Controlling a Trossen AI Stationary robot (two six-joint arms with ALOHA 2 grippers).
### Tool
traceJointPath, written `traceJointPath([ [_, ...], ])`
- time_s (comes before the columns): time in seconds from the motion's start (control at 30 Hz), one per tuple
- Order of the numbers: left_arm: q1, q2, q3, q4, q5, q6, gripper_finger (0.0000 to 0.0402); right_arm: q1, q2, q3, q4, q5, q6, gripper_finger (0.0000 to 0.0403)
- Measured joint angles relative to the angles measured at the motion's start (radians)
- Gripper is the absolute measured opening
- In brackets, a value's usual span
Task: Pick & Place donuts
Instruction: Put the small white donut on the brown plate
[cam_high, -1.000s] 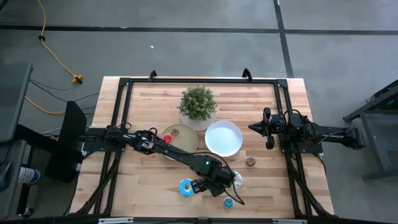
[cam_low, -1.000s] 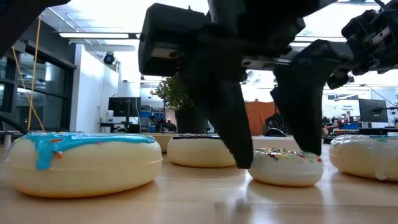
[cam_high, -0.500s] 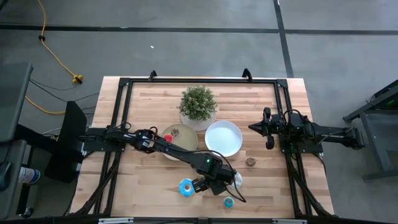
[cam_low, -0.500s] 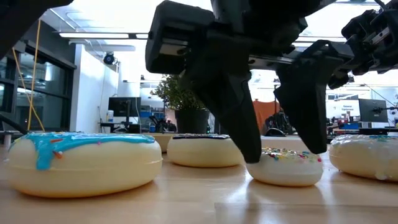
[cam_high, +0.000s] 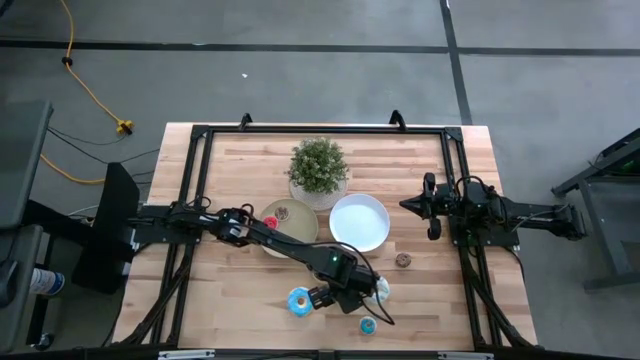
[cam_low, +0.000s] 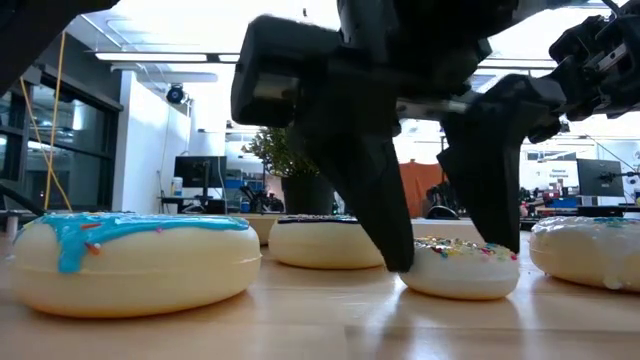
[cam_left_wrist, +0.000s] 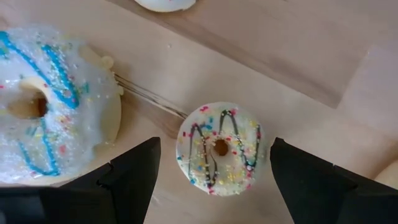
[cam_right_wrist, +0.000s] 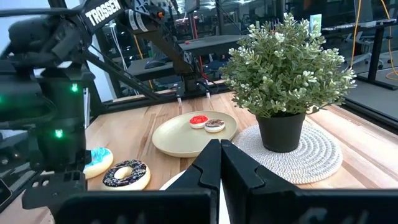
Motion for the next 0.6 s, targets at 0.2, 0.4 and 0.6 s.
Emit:
traceJointPath([
  [0.2,0.000,-0.001,-0.034,0.029,-0.002,-0.017,0.0292,0.000,0.000,0.000,0.000,0.000,0.000,0.0000],
  [0.4,0.000,-0.002,-0.037,0.036,-0.007,-0.018,0.0291,0.000,0.000,0.000,0.000,0.000,0.000,0.0000],
  [0.6,0.000,-0.002,-0.038,0.033,-0.009,-0.034,0.0291,0.000,0.000,0.000,0.000,0.000,0.000,0.0000],
])
